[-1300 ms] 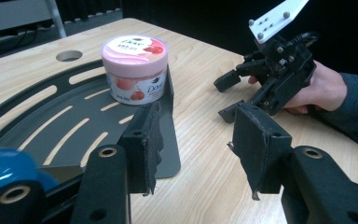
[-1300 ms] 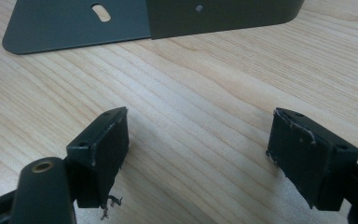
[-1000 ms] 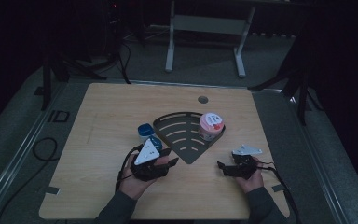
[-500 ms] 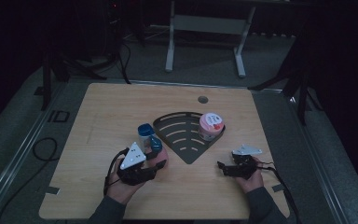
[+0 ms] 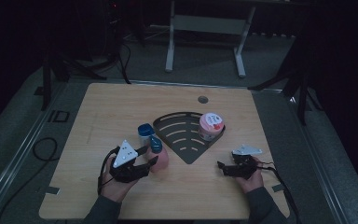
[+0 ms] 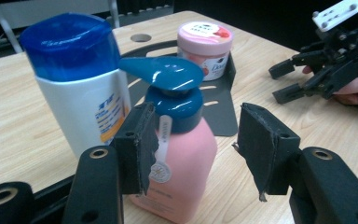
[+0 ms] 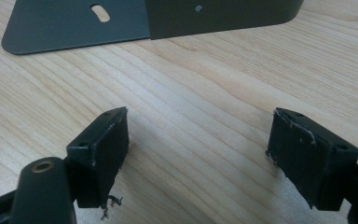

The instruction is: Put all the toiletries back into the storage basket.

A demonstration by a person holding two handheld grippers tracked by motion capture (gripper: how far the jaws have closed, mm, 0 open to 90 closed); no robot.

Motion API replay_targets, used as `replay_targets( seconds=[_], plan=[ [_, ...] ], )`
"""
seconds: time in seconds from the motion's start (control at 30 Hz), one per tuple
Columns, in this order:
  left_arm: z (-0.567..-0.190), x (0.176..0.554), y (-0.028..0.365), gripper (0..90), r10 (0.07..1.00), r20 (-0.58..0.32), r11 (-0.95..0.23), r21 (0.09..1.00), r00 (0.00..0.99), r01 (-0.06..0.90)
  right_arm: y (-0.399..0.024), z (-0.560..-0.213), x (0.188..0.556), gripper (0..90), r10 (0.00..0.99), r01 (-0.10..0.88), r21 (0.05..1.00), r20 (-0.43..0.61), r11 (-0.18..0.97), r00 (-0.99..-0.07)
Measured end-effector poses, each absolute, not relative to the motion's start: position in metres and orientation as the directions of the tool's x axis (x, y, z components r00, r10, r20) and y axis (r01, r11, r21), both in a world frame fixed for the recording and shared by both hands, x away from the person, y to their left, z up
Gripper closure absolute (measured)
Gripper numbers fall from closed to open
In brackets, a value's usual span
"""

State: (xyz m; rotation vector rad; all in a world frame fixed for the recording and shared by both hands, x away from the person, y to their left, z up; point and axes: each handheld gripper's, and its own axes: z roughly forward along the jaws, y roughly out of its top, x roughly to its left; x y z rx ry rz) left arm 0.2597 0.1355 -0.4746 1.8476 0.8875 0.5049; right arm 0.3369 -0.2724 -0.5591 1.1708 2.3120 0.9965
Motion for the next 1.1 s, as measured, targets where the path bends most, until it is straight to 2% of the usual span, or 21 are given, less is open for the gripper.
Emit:
replay_targets(
  seconds=[0.37,1.1],
  plan=[
    [-0.481,0.272,0.133,45.0,0.765,-0.05,-0.259,0.889,0.642,0.378,-0.272,-0.559,0.337,19.9,0.807,0.551,0.728,-0.005,0.407,-0.59],
    [-0.47,0.288,0.129,44.4,0.748,-0.039,-0.296,0.874,0.662,0.385,-0.272,-0.559,0.337,19.9,0.807,0.551,0.728,-0.005,0.407,-0.59]
  ],
)
